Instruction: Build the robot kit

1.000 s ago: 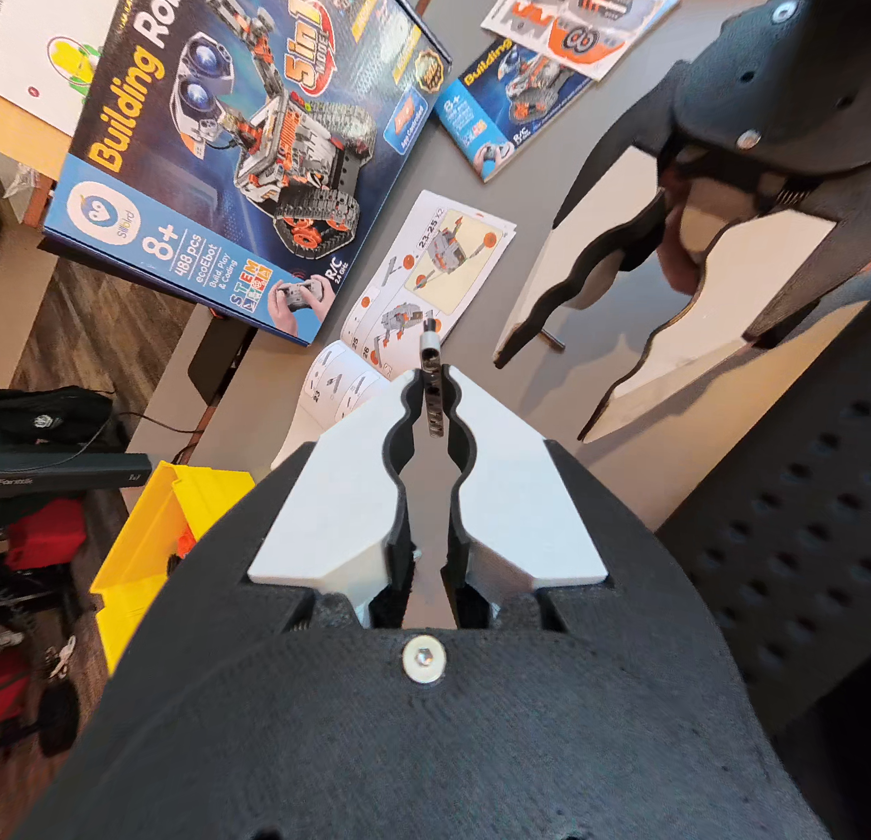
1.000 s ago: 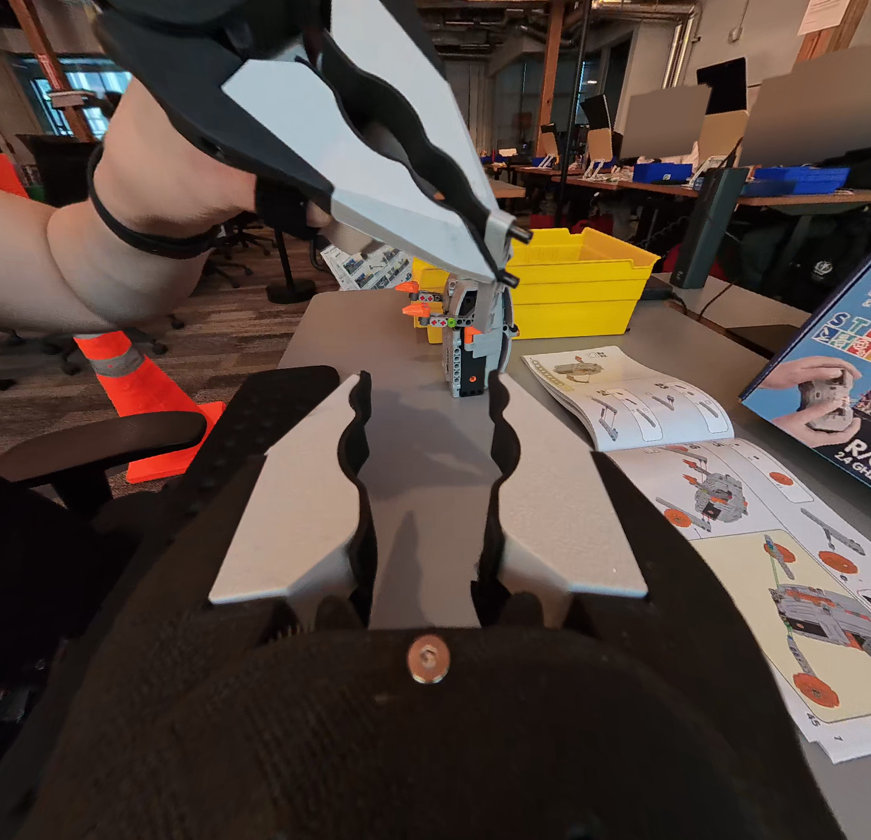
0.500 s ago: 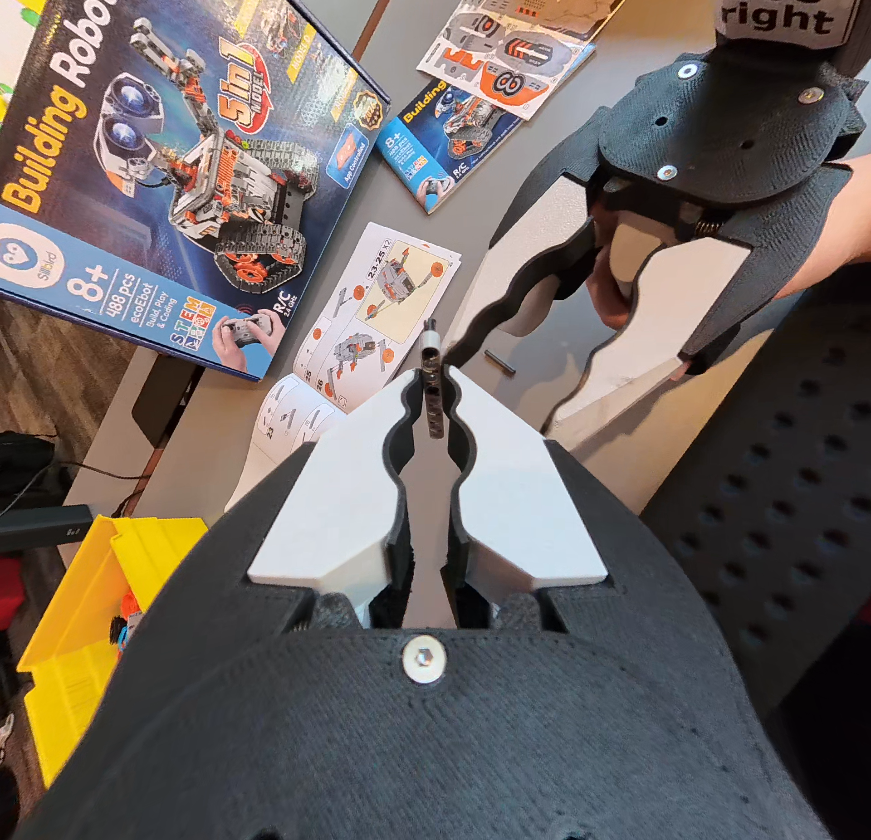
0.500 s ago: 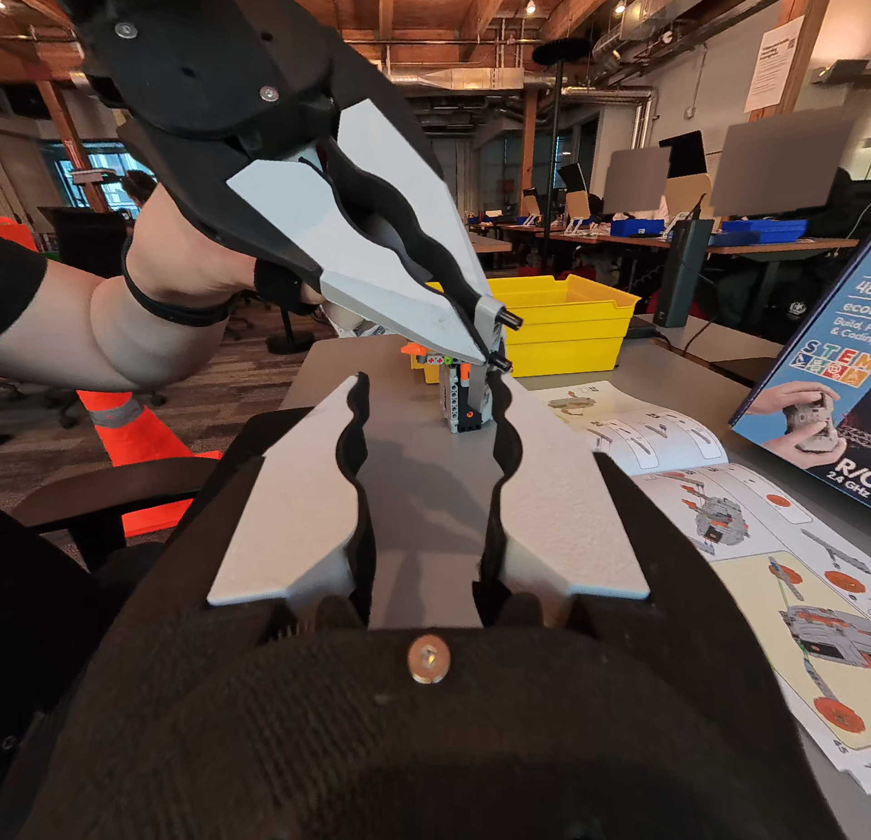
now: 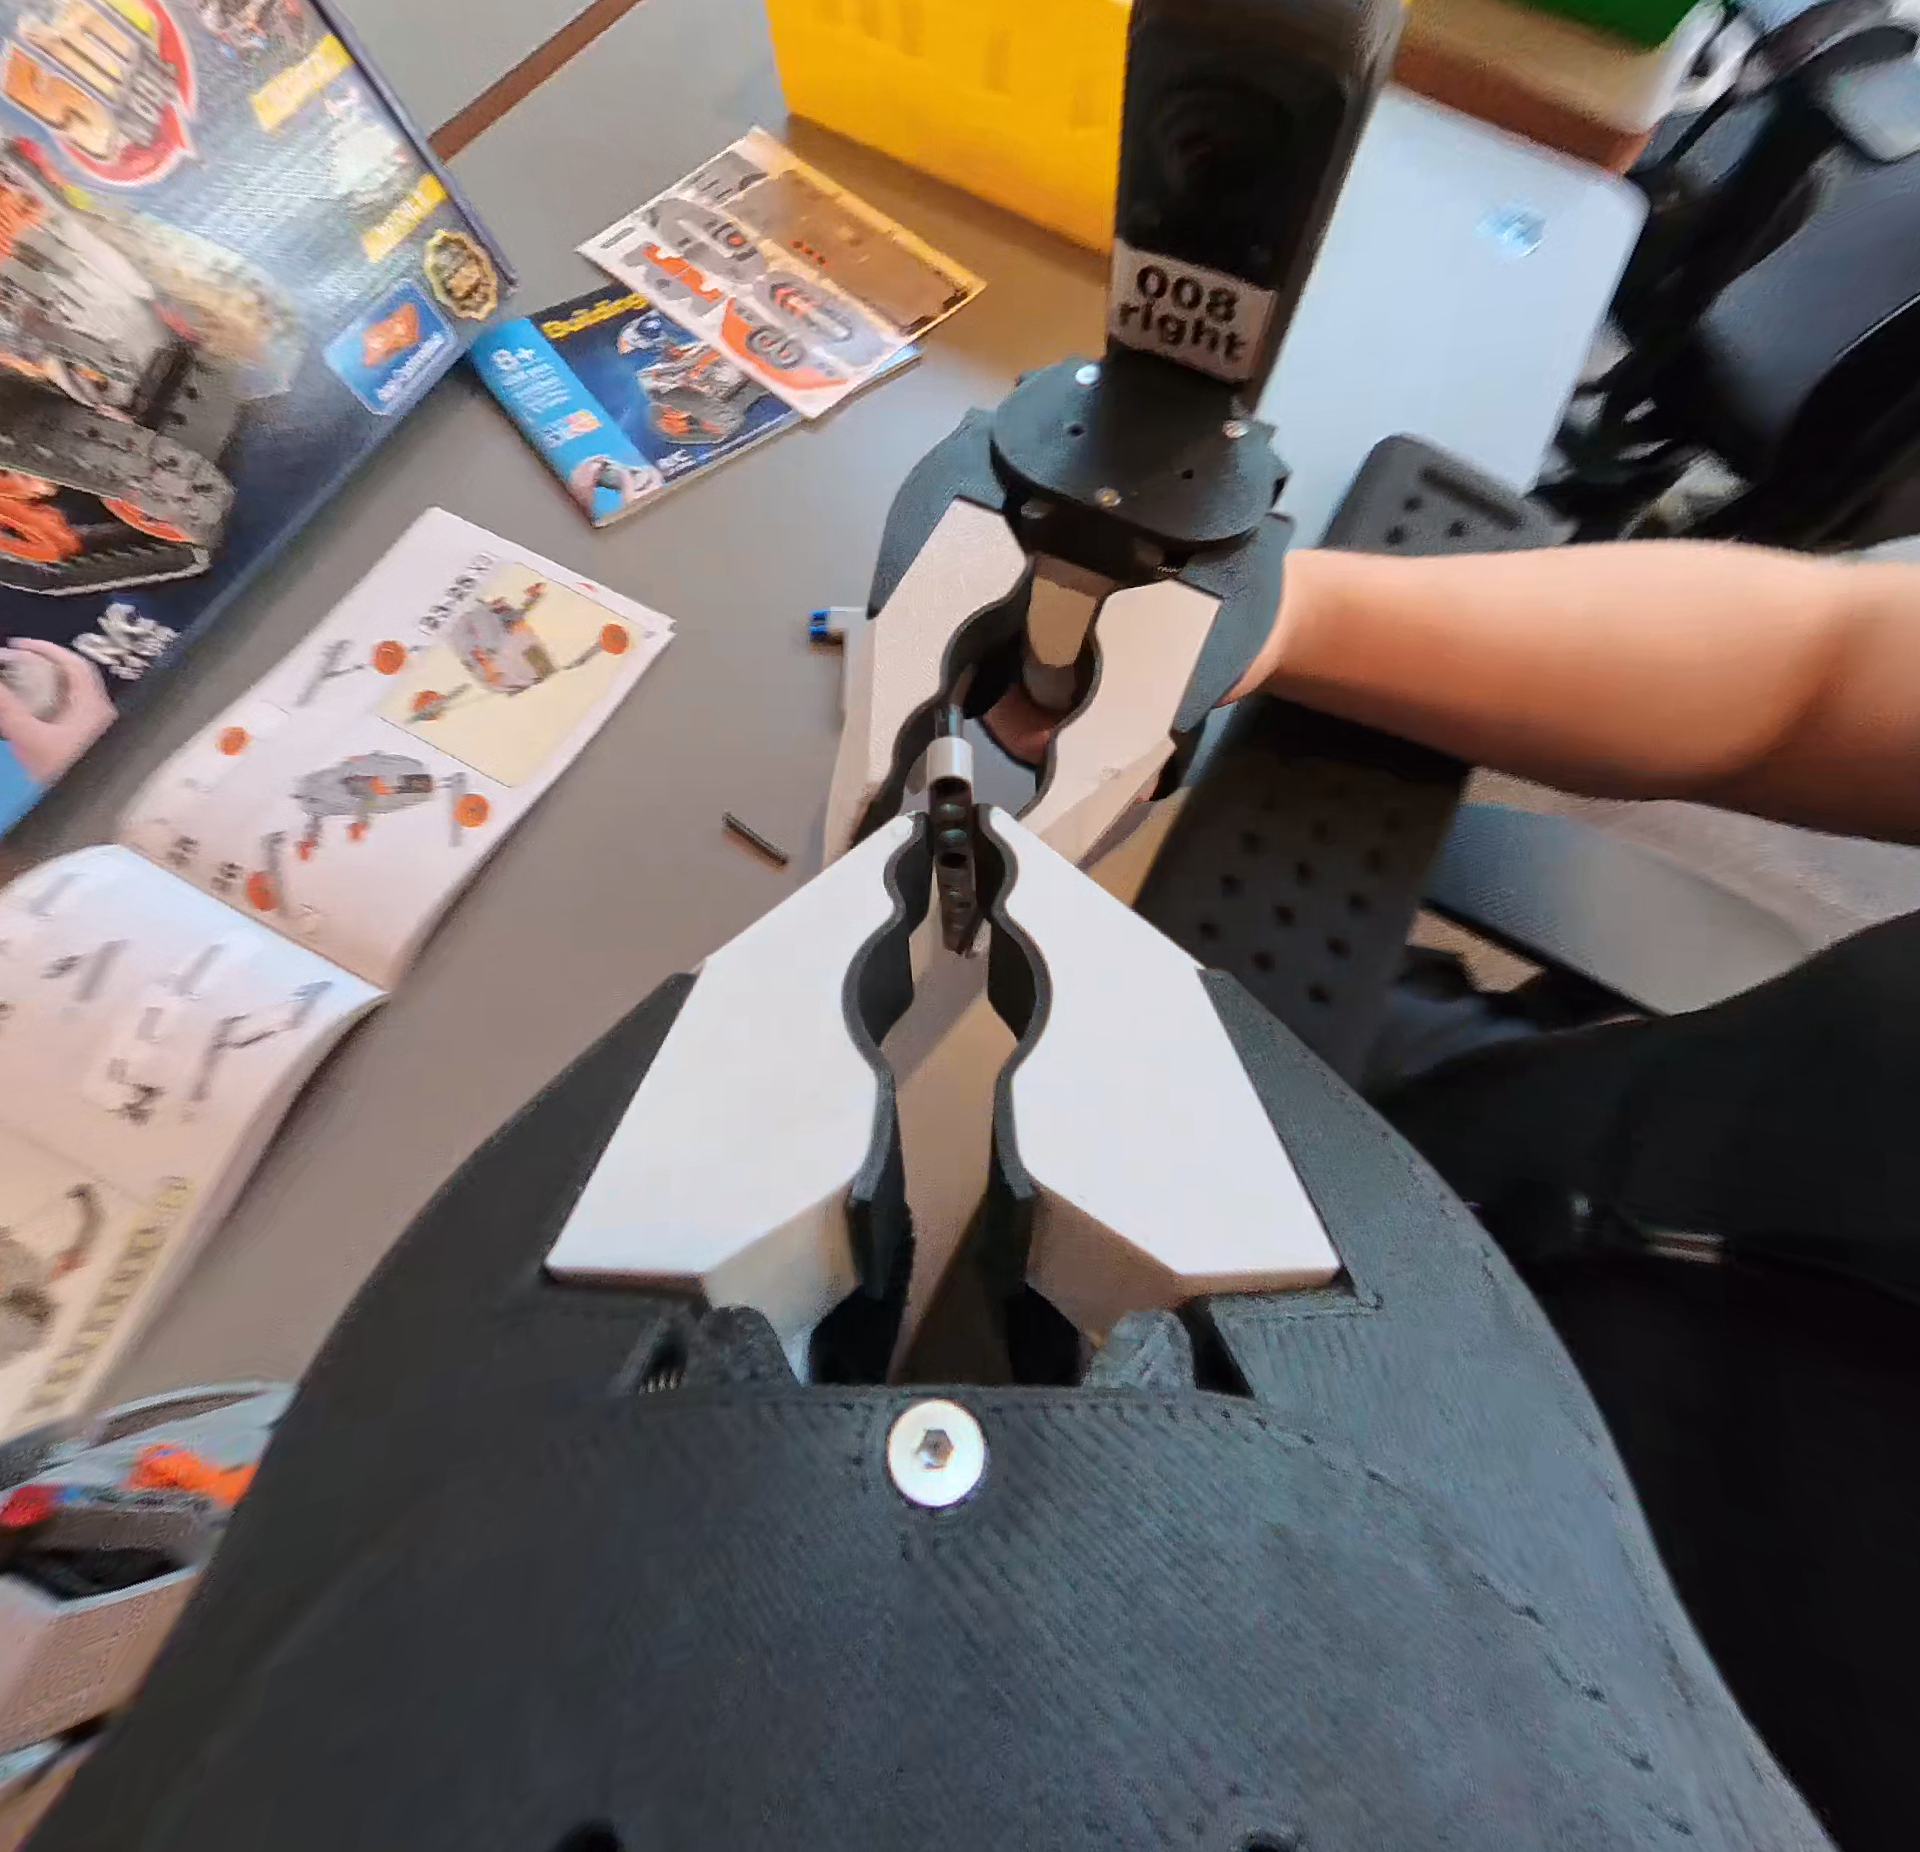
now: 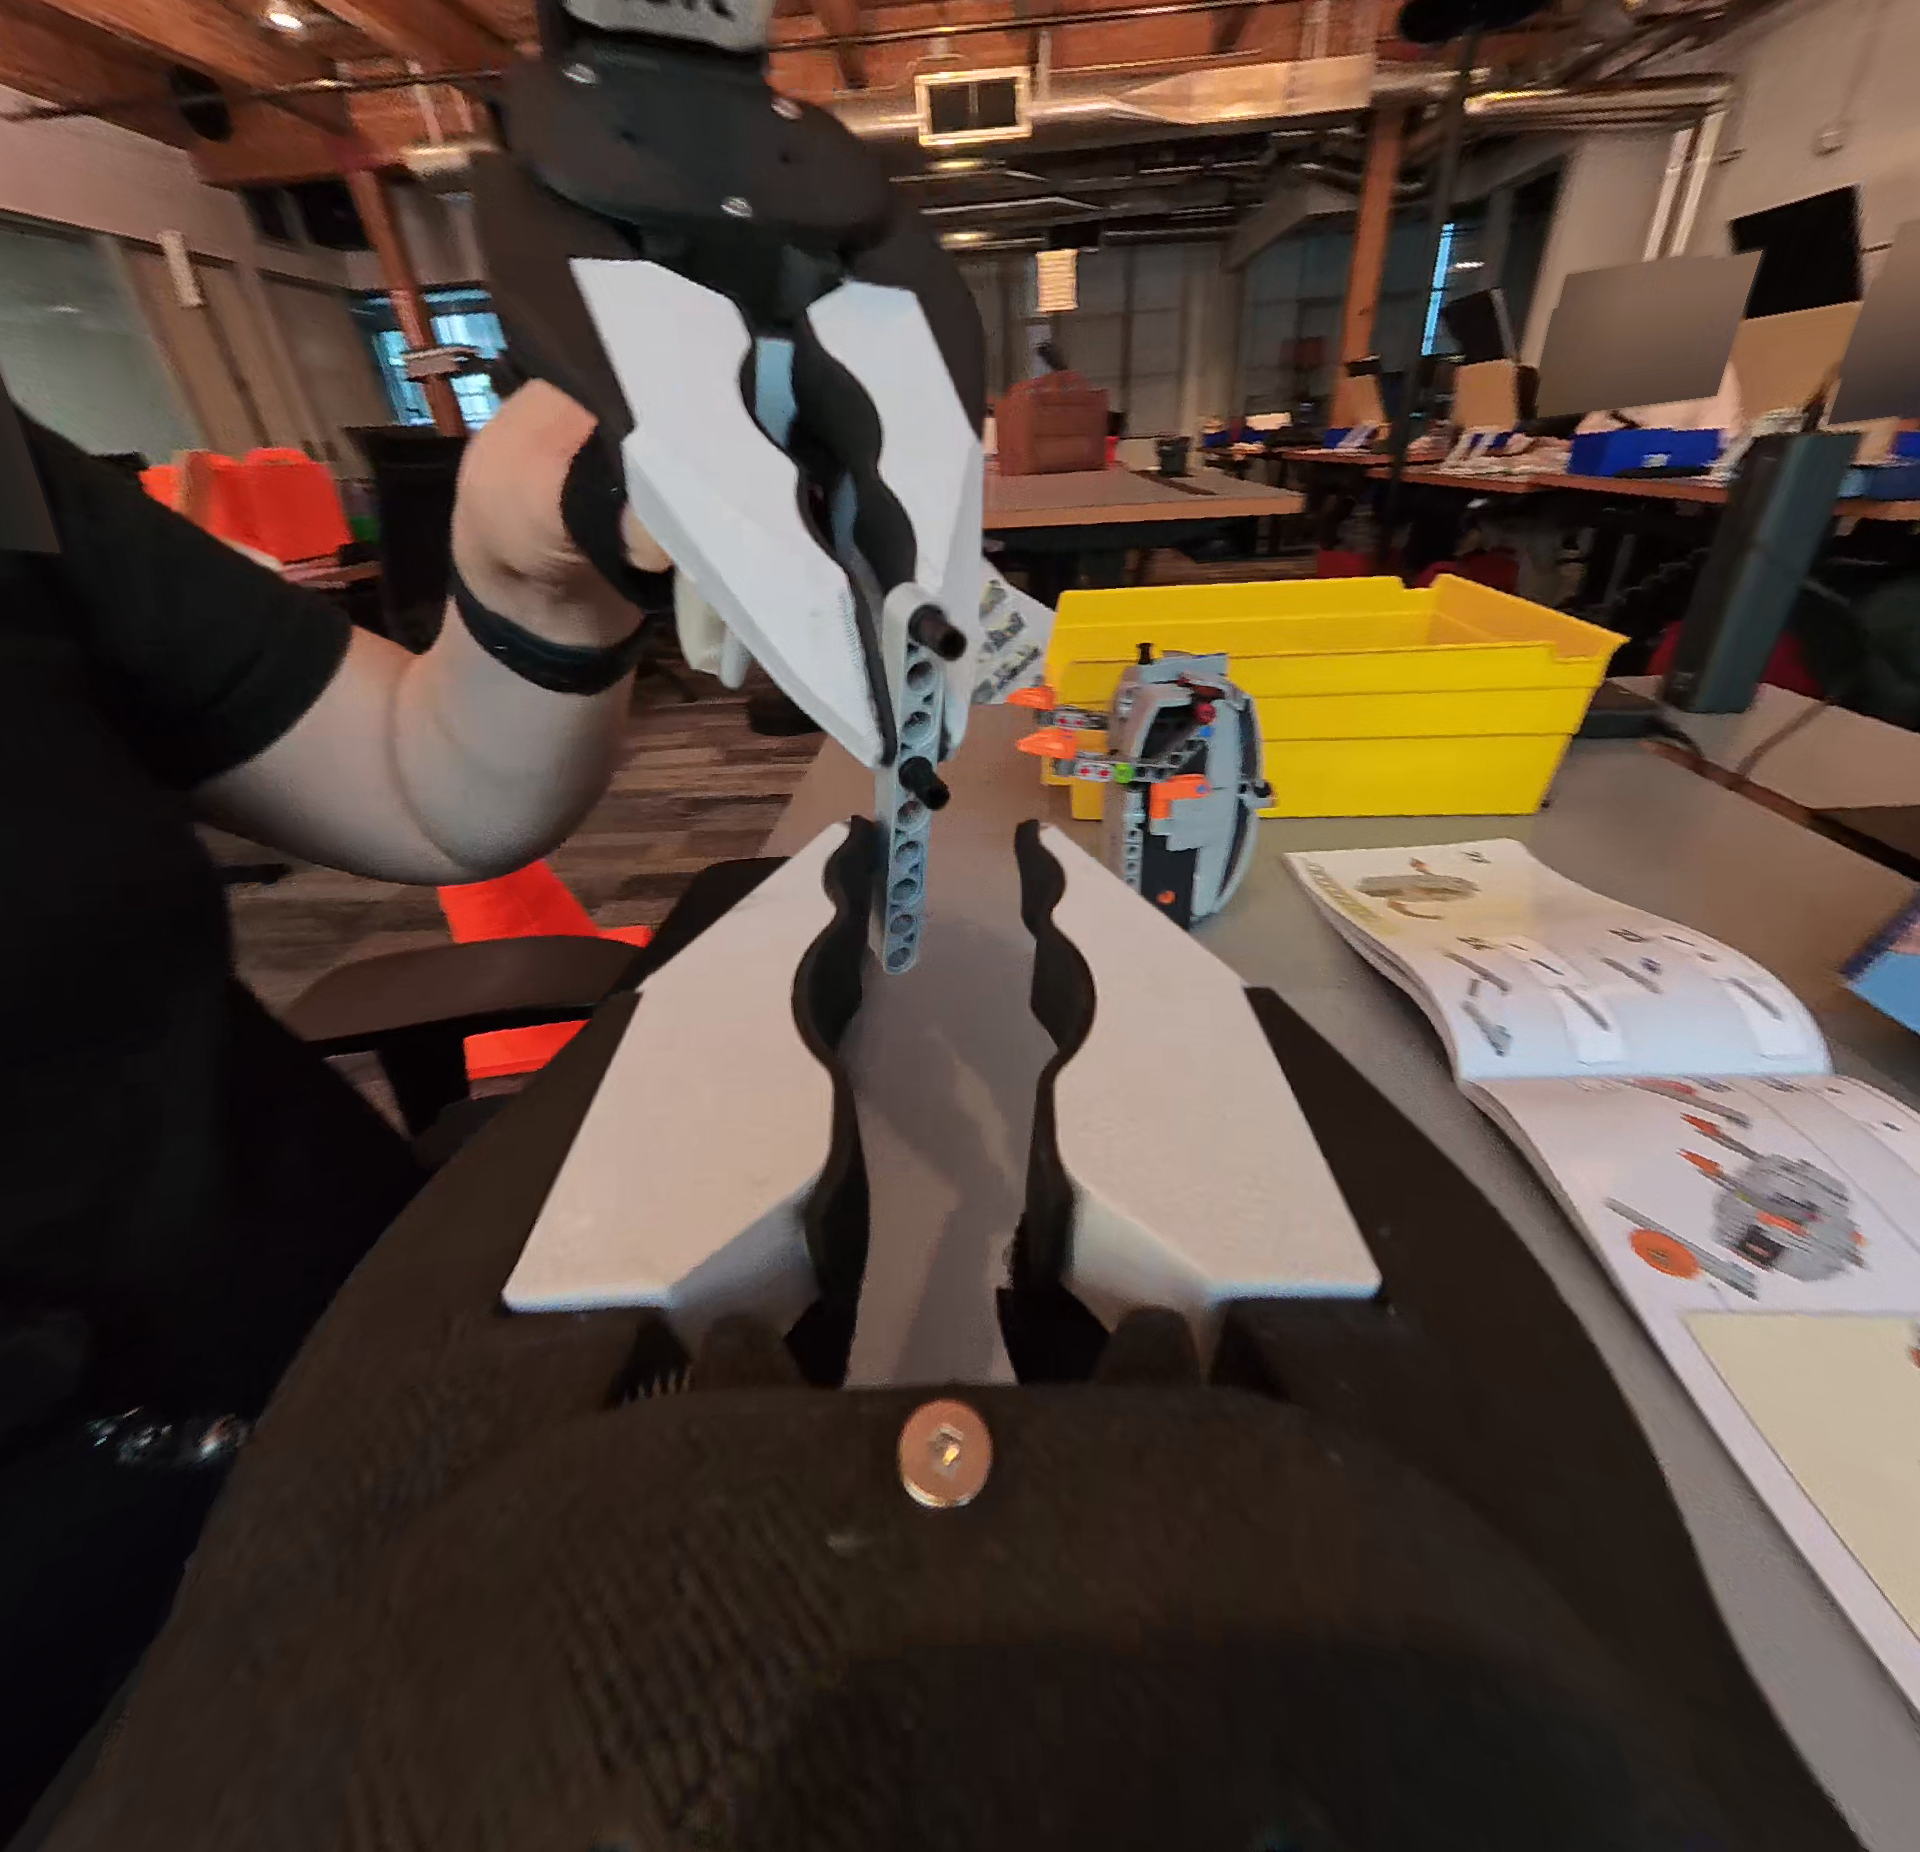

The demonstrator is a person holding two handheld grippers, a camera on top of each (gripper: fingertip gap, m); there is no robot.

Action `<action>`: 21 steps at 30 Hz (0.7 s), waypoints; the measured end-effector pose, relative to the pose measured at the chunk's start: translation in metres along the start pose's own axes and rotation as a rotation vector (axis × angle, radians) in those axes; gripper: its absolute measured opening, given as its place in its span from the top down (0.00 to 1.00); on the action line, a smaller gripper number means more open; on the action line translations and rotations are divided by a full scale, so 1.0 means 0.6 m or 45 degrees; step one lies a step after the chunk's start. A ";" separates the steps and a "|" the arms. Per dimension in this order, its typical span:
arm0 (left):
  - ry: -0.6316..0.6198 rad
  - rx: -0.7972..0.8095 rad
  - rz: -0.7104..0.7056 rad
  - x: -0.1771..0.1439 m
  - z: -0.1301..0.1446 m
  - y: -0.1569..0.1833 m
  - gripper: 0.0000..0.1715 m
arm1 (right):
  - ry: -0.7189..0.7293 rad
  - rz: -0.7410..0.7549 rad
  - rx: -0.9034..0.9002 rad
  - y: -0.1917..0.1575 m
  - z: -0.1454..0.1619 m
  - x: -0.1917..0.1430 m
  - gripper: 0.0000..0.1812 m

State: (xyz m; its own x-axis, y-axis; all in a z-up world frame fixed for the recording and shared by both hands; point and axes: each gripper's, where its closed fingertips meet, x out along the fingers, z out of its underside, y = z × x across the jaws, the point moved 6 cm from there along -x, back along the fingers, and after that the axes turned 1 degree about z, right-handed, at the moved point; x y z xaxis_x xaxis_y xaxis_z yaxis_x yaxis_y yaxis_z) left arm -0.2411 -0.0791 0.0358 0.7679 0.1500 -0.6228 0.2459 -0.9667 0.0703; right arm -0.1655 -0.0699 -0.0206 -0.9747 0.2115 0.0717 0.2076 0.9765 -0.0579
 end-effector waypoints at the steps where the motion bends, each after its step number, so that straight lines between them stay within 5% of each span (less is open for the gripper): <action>1: 0.039 -0.040 0.036 -0.006 0.004 0.000 0.97 | 0.006 -0.047 -0.001 -0.008 -0.001 0.001 0.90; 8: 0.253 -0.271 0.305 -0.029 0.027 -0.011 0.97 | 0.006 -0.228 0.195 -0.027 -0.006 0.014 0.96; 13: 0.656 -0.361 0.432 -0.049 0.017 -0.019 0.94 | 0.161 -0.221 0.348 -0.021 -0.026 0.009 0.97; 16: 0.903 -0.357 0.413 -0.064 0.016 -0.017 0.95 | 0.167 -0.205 0.334 -0.022 -0.029 0.007 0.97; 21: 0.918 -0.316 0.276 -0.050 0.030 -0.020 0.87 | 0.202 -0.205 0.381 -0.016 -0.033 0.002 0.97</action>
State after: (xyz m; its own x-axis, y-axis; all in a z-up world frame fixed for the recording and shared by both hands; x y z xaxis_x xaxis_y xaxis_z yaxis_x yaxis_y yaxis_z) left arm -0.2777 -0.0756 0.0397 0.9867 0.1429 0.0775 0.1064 -0.9281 0.3567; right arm -0.1670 -0.0781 -0.0003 -0.9632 0.0830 0.2555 -0.0034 0.9472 -0.3205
